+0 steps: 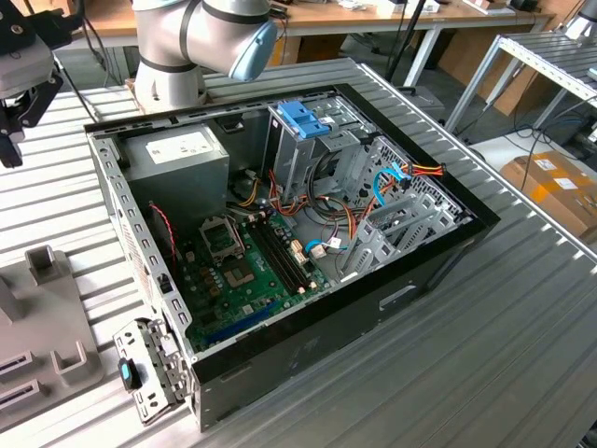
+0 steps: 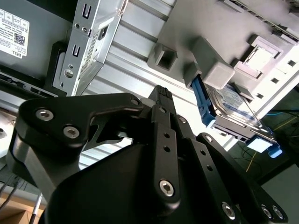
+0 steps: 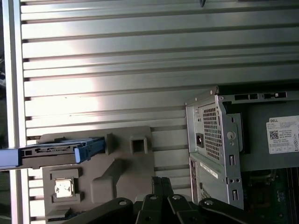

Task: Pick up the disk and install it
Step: 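Reach for the disk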

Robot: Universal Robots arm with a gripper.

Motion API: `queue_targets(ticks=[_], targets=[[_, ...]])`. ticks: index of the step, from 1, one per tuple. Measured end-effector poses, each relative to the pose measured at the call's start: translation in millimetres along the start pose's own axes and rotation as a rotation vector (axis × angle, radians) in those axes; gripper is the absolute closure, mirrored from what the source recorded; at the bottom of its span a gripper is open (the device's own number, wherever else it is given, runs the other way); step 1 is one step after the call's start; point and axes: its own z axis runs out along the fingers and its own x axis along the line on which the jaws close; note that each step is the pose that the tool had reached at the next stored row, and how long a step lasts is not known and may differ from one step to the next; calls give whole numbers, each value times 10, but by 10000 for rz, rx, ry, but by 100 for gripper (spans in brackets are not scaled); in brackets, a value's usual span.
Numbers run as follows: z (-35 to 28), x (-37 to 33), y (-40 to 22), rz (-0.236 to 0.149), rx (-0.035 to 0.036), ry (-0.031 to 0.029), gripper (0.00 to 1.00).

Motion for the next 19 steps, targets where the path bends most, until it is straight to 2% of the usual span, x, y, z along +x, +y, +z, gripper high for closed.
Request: queue_targets(ticks=[10,19], targets=[[-2,96,-5,1,0,-1,89],[-2,111,-6,0,0,0,89]])
